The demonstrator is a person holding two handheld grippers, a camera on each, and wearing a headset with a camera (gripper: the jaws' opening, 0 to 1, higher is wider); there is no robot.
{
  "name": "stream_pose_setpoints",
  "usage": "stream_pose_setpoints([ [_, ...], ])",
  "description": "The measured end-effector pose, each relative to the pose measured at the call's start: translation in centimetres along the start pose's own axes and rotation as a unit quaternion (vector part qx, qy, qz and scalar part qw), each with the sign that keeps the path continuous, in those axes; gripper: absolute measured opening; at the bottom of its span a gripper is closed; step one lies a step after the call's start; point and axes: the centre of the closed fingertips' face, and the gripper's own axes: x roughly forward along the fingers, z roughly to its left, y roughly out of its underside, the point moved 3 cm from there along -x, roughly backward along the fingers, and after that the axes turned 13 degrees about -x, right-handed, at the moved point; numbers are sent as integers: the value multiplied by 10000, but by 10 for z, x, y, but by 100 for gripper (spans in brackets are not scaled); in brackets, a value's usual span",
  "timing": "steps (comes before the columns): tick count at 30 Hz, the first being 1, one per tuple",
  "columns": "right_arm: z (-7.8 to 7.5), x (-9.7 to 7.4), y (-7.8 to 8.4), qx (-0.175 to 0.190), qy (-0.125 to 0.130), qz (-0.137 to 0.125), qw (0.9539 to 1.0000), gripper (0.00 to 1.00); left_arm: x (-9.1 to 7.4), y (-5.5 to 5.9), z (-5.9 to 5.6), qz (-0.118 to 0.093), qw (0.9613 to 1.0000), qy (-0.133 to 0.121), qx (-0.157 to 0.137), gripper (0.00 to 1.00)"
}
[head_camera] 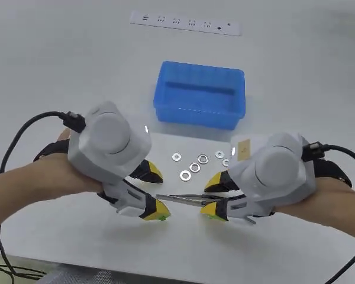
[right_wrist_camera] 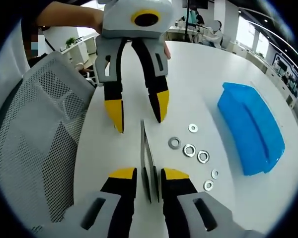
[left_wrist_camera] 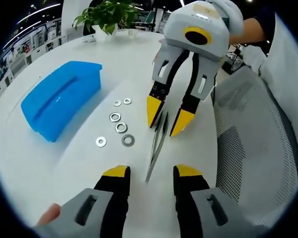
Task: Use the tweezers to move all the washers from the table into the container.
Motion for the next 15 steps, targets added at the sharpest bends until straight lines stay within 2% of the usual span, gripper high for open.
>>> stream_pose_setpoints([
  [3, -2, 0, 0, -29, 11, 15, 10000, 17, 1, 0, -3, 84, 9999, 70, 46, 33],
  [5, -3, 0, 0, -51, 10, 30, 10000, 16, 3, 1, -5, 166, 9995, 115, 251, 27],
  [6, -3, 0, 0, -75, 12, 49, 10000, 15, 4, 1, -6, 185, 9989, 88, 417, 26],
  [15, -3, 0, 0, -202, 61, 117, 9997, 13, 4, -1, -2, 264, 9971, -35, 709, 18],
])
